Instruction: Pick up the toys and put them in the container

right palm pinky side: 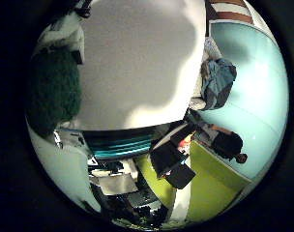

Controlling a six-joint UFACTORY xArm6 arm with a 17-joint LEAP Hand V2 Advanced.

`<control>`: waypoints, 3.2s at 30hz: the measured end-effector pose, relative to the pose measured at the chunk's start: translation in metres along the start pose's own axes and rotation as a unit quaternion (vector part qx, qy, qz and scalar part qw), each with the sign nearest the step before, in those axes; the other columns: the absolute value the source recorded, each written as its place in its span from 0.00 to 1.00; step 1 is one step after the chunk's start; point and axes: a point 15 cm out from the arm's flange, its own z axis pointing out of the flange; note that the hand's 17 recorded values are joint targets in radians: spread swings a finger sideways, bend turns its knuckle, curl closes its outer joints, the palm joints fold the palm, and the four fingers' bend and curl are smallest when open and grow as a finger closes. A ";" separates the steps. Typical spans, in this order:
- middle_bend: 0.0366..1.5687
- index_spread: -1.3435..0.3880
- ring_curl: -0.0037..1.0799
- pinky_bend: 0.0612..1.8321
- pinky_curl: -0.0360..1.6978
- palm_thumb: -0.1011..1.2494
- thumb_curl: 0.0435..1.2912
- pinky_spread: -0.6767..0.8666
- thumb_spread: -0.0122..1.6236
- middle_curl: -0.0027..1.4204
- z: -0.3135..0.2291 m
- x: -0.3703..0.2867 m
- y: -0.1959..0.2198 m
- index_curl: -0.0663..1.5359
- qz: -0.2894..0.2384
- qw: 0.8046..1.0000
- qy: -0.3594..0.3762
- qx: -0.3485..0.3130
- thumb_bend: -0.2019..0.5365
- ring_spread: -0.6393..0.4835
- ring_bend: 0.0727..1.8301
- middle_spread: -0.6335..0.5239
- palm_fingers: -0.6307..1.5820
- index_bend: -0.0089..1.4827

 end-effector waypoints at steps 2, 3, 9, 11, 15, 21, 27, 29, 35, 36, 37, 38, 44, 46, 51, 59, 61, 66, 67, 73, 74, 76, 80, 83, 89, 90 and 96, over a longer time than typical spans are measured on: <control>0.84 0.62 0.72 0.75 0.49 0.86 0.53 0.33 0.50 0.63 -0.011 0.001 0.005 0.62 0.001 1.000 0.002 0.001 0.25 0.35 0.74 0.39 0.74 0.72; 0.84 0.62 0.73 0.75 0.49 0.86 0.54 0.33 0.50 0.63 -0.018 0.002 0.007 0.63 0.002 1.000 0.004 0.004 0.25 0.35 0.74 0.40 0.74 0.72; 0.84 0.62 0.75 0.73 0.54 0.86 0.58 0.33 0.49 0.63 -0.073 0.009 0.014 0.63 0.004 1.000 0.011 0.021 0.25 0.35 0.74 0.40 0.74 0.72; 0.84 0.63 0.76 0.72 0.55 0.86 0.59 0.32 0.49 0.64 -0.094 0.011 0.016 0.64 0.004 0.999 0.013 0.029 0.25 0.34 0.74 0.40 0.74 0.72; 0.84 0.63 0.77 0.71 0.58 0.85 0.60 0.32 0.48 0.64 -0.136 0.013 0.024 0.64 0.008 0.999 0.017 0.044 0.25 0.34 0.73 0.40 0.74 0.72; 0.83 0.63 0.79 0.68 0.61 0.85 0.61 0.32 0.48 0.64 -0.198 0.014 0.036 0.64 0.010 0.997 0.024 0.078 0.25 0.34 0.72 0.40 0.74 0.71; 0.82 0.63 0.80 0.66 0.63 0.84 0.62 0.31 0.48 0.64 -0.243 0.007 0.045 0.64 0.002 0.994 0.031 0.100 0.25 0.34 0.71 0.40 0.75 0.70; 0.82 0.63 0.80 0.65 0.64 0.84 0.62 0.31 0.48 0.64 -0.261 0.002 0.047 0.65 -0.004 0.993 0.033 0.111 0.25 0.34 0.71 0.40 0.75 0.70; 0.81 0.62 0.81 0.64 0.65 0.84 0.62 0.31 0.48 0.65 -0.299 -0.028 0.043 0.65 -0.030 0.990 0.033 0.133 0.25 0.33 0.69 0.39 0.76 0.69; 0.81 0.62 0.81 0.64 0.66 0.84 0.62 0.31 0.48 0.65 -0.303 -0.035 0.041 0.65 -0.035 0.989 0.033 0.136 0.25 0.33 0.69 0.39 0.76 0.68; 0.81 0.62 0.81 0.63 0.66 0.84 0.63 0.31 0.47 0.65 -0.305 -0.042 0.038 0.65 -0.039 0.989 0.033 0.139 0.25 0.33 0.69 0.39 0.76 0.68; 0.80 0.62 0.81 0.63 0.66 0.84 0.63 0.30 0.47 0.65 -0.309 -0.051 0.037 0.65 -0.044 0.988 0.032 0.143 0.25 0.33 0.69 0.39 0.76 0.68; 0.80 0.62 0.82 0.62 0.67 0.84 0.63 0.30 0.47 0.66 -0.342 -0.100 0.024 0.65 -0.076 0.981 0.028 0.174 0.25 0.33 0.69 0.39 0.76 0.67; 0.79 0.61 0.82 0.62 0.68 0.84 0.63 0.30 0.47 0.66 -0.349 -0.115 0.022 0.66 -0.087 0.980 0.028 0.178 0.25 0.33 0.68 0.39 0.76 0.67; 0.79 0.61 0.83 0.62 0.68 0.84 0.63 0.30 0.46 0.66 -0.353 -0.154 0.018 0.66 -0.120 0.976 0.029 0.178 0.25 0.33 0.68 0.39 0.77 0.67; 0.79 0.61 0.83 0.61 0.69 0.84 0.63 0.29 0.46 0.67 -0.352 -0.214 0.001 0.66 -0.156 0.967 0.025 0.198 0.25 0.33 0.68 0.39 0.77 0.66; 0.78 0.61 0.83 0.61 0.69 0.84 0.63 0.29 0.46 0.67 -0.352 -0.228 -0.004 0.66 -0.164 0.964 0.021 0.208 0.25 0.33 0.68 0.39 0.77 0.66; 0.78 0.61 0.83 0.61 0.70 0.84 0.63 0.29 0.46 0.67 -0.356 -0.262 -0.018 0.66 -0.190 0.954 0.004 0.232 0.25 0.33 0.68 0.39 0.77 0.66; 0.78 0.61 0.83 0.61 0.70 0.84 0.63 0.29 0.46 0.67 -0.356 -0.268 -0.021 0.67 -0.194 0.952 -0.003 0.235 0.25 0.33 0.68 0.39 0.77 0.66; 0.78 0.61 0.83 0.61 0.70 0.83 0.63 0.29 0.46 0.67 -0.365 -0.295 -0.046 0.67 -0.206 0.940 -0.030 0.270 0.25 0.33 0.68 0.39 0.77 0.66; 0.78 0.61 0.83 0.61 0.70 0.83 0.63 0.29 0.46 0.67 -0.366 -0.298 -0.051 0.67 -0.207 0.938 -0.032 0.277 0.25 0.33 0.68 0.39 0.77 0.66; 0.78 0.61 0.83 0.61 0.70 0.83 0.64 0.29 0.46 0.68 -0.372 -0.305 -0.063 0.67 -0.208 0.931 -0.038 0.297 0.25 0.33 0.68 0.39 0.77 0.66; 0.78 0.61 0.84 0.61 0.71 0.81 0.63 0.28 0.48 0.68 -0.370 -0.319 -0.088 0.67 -0.219 0.922 -0.039 0.316 0.24 0.33 0.68 0.39 0.77 0.66; 0.78 0.61 0.84 0.61 0.72 0.77 0.61 0.28 0.52 0.68 -0.367 -0.324 -0.102 0.67 -0.224 0.919 -0.039 0.321 0.24 0.33 0.68 0.39 0.77 0.66; 0.78 0.61 0.84 0.61 0.72 0.73 0.56 0.28 0.62 0.68 -0.341 -0.324 -0.132 0.67 -0.219 0.920 -0.036 0.323 0.25 0.32 0.67 0.38 0.76 0.65; 0.77 0.61 0.84 0.60 0.71 0.74 0.54 0.28 0.64 0.68 -0.339 -0.325 -0.136 0.66 -0.218 0.919 -0.037 0.328 0.25 0.32 0.67 0.38 0.76 0.64; 0.69 0.59 0.72 0.53 0.62 0.69 0.46 0.23 0.64 0.62 -0.324 -0.316 -0.144 0.61 -0.209 0.924 -0.033 0.318 0.23 0.33 0.64 0.38 0.77 0.47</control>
